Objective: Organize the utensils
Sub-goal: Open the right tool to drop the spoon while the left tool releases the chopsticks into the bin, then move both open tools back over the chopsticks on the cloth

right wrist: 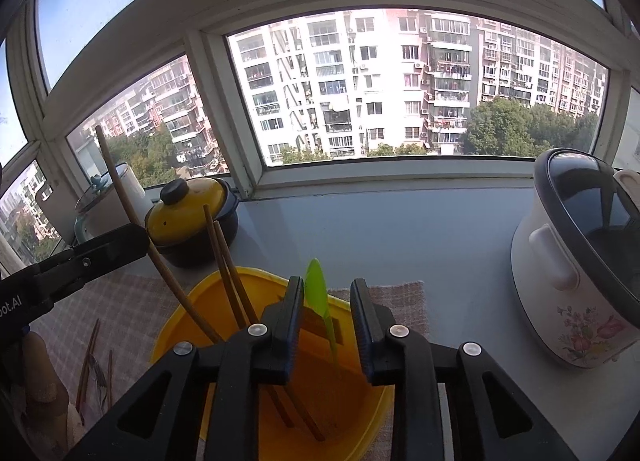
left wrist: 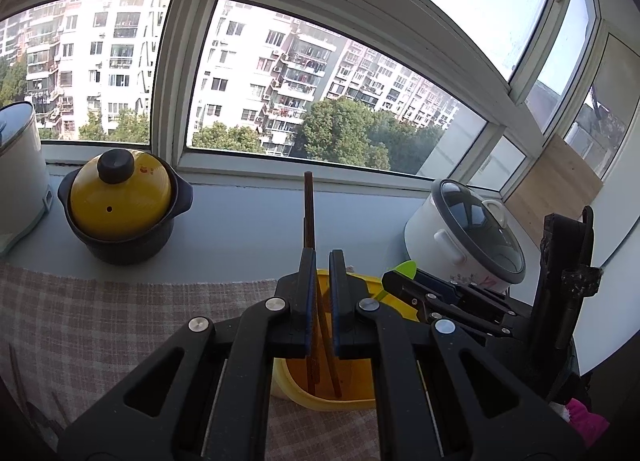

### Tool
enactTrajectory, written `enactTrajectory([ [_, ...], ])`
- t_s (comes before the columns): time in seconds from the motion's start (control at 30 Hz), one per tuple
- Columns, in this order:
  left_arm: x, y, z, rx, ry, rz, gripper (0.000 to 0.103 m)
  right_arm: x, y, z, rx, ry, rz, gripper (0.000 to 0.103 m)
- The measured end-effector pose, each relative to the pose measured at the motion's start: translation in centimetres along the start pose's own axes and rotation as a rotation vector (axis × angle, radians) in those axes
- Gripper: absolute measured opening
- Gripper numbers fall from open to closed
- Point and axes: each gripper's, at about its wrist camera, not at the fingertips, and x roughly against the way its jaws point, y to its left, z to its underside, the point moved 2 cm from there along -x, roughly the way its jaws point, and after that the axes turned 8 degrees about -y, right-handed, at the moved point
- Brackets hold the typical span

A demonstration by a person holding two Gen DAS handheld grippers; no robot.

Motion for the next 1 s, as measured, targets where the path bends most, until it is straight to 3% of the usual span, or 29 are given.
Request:
enactTrajectory([
  [0.3,2.0,0.2,0.4,0.001,-0.005,-0.001,0.004,1.6,-0.2,0.7,-0.014,-0.011,0.03,0.034],
  [0.37,2.6,0.4,0.5,-0.001,-0.004,-0.001,0.004,2.1,-0.1,0.9,-0.014,-0.016,0.038,0.045],
  [0.63,5.7,2.0,1.2,-0.006,-0.004,-0.019,0.004,4.9,1.4,1.7,0.004,-0.054,0.055,0.068],
  [0.7,6.7,2.5,1.4,-0.019,-0.001,-0.029,0.009,5.5,2.0,1.8,0.006,-0.065,0.053,0.073],
  [0.77,7.9,3.1,1.6,-0.028,-0.011,-0.041,0.037,6.2,2.7,1.9,0.012,-0.075,0.047,0.079],
  [0.8,8.5,3.5,1.7,-0.031,-0.021,-0.049,0.041,6.4,3.1,2.0,0.017,-0.08,0.043,0.08],
  [1.0,12.1,6.9,2.4,-0.045,-0.018,-0.13,0.042,7.3,6.3,2.9,0.078,-0.086,0.009,0.087],
])
